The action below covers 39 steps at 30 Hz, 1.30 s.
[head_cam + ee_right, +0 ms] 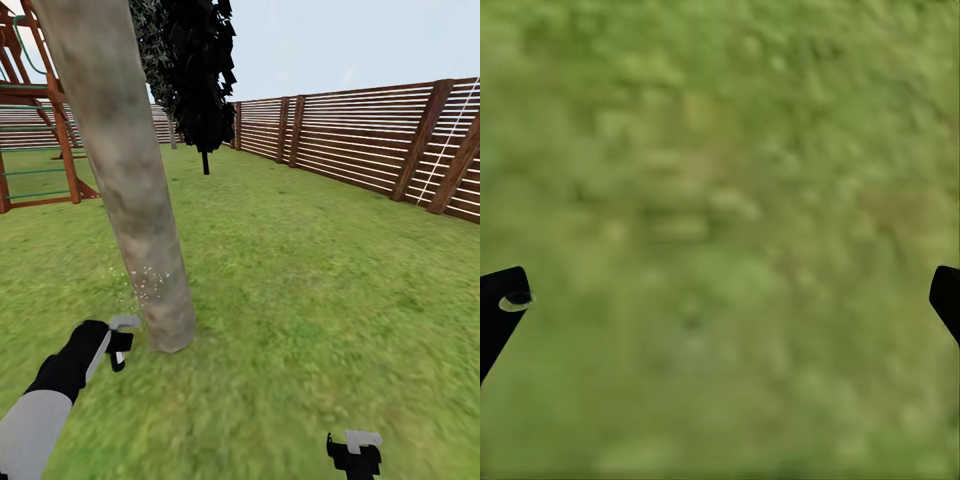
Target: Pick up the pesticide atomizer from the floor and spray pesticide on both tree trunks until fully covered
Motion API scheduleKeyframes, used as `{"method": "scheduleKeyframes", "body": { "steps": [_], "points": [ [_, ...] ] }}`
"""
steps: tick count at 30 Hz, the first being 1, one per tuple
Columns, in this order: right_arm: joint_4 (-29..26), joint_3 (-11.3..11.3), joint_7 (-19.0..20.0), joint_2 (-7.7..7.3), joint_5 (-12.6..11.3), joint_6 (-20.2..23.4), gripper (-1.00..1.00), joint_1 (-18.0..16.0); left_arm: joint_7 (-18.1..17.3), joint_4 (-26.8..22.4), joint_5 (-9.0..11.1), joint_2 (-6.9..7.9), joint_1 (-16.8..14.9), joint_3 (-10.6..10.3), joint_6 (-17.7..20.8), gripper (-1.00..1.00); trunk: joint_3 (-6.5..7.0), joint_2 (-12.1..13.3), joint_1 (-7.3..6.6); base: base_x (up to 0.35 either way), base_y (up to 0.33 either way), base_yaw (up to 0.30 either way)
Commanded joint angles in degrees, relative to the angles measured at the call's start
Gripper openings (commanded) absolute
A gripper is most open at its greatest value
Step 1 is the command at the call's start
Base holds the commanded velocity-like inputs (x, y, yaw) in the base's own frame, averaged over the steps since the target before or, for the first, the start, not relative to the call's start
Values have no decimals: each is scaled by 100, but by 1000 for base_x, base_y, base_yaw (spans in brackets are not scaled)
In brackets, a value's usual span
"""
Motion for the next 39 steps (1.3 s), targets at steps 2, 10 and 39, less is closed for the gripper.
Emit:
{"method": "scheduleKeyframes", "body": {
  "steps": [2,10,39],
  "points": [
    [0,0,0,0,1,0,100,-1,7,37,-59,-272,15,-10,-34,-100,0,0,0,0,0,94],
    [0,0,0,0,-6,0,100,-2,8,325,-70,-179,80,5,-176,-100,0,0,0,10,0,216],
    [9,0,0,-9,1,0,100,0,19,1423,-340,-526,528,-2,-1583,-100,0,0,0,161,-28,1]
  ]
}}
